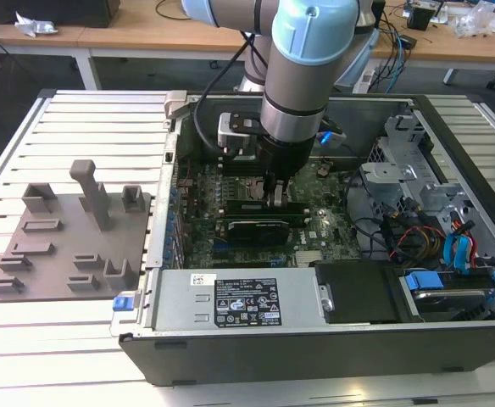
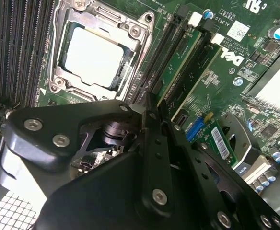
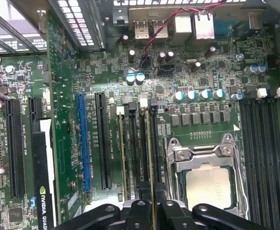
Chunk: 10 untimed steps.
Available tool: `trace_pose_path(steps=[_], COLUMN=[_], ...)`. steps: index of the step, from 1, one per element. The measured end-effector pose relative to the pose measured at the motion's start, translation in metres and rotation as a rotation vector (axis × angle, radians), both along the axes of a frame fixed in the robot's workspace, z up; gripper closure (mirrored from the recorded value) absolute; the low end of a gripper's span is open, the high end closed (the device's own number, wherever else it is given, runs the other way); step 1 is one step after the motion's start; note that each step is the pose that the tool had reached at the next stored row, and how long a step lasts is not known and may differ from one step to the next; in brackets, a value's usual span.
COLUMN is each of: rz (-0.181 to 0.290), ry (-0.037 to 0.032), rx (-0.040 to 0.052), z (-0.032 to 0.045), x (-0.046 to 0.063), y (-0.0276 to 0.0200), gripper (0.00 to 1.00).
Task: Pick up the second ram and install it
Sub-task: 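Insert the second ram into the second slot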
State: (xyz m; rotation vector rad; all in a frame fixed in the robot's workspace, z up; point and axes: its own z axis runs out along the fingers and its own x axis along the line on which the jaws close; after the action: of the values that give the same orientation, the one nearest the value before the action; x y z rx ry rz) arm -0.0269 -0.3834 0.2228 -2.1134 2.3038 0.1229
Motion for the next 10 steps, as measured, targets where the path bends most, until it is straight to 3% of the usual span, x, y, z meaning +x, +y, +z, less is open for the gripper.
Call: trace_pose_path(steps=[10], rz=[0.008], ry=[-0.0002], rx=[0.0002], z=[-0.0024], x=[0.0003], y=[-0.0008], gripper=[0.86])
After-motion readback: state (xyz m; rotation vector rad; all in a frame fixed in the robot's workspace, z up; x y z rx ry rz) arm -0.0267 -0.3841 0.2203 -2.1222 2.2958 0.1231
